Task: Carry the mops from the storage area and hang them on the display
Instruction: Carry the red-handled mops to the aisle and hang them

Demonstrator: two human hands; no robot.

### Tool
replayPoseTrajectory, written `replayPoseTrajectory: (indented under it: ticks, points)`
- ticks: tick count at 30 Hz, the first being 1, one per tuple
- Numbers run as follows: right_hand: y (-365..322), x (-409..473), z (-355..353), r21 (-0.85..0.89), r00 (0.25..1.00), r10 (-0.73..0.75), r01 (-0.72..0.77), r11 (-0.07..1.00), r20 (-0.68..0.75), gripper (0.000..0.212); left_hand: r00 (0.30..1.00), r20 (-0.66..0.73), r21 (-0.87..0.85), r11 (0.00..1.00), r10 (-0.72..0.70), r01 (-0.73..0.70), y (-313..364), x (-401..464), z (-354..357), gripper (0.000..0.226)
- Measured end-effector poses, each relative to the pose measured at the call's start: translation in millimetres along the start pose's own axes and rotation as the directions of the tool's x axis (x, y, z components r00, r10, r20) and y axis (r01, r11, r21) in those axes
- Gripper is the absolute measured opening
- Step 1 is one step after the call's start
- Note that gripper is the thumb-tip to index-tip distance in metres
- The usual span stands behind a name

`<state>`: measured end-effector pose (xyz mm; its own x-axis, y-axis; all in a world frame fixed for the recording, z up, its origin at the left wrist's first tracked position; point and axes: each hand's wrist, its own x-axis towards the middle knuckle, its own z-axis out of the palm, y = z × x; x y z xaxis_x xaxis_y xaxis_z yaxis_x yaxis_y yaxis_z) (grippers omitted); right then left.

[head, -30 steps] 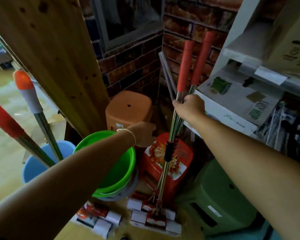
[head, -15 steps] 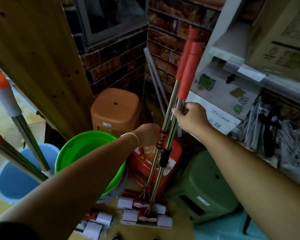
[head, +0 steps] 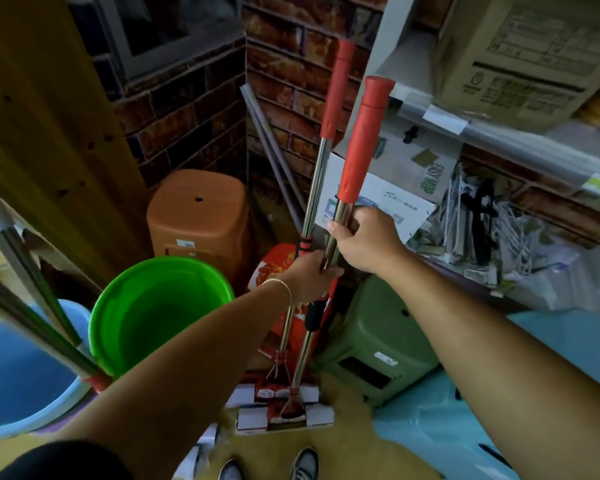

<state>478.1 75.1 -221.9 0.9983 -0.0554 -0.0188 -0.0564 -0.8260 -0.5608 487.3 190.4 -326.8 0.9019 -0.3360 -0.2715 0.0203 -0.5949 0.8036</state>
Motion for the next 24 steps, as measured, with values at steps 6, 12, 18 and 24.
replayPoseTrajectory:
  ticks: [6, 12, 18, 24]
  points:
    - [-5, -26, 1, 0.007, 1.000, 0.000, 0.000, 1.000, 0.005, 0.023, 1.000, 0.013, 0.023, 1.000, 0.020, -0.020, -4, -17, 5, 0.021]
    - [-2, -53, 1, 0.140, 1.000, -0.021, 0.019, 0.990, 0.010, 0.007, 0.999, 0.022, -0.006, 1.000, 0.028, -0.028, 7, -43, 11, 0.014]
    - [17, -87, -7, 0.251, 0.998, -0.061, 0.062, 0.966, -0.009, 0.015, 0.997, -0.018, -0.008, 0.997, 0.075, -0.075, 23, -75, 34, 0.014]
    - [48, -133, -23, 0.283, 0.978, -0.206, 0.203, 0.937, -0.017, 0.018, 0.986, -0.137, 0.037, 0.996, 0.090, -0.086, 38, -120, 79, 0.007]
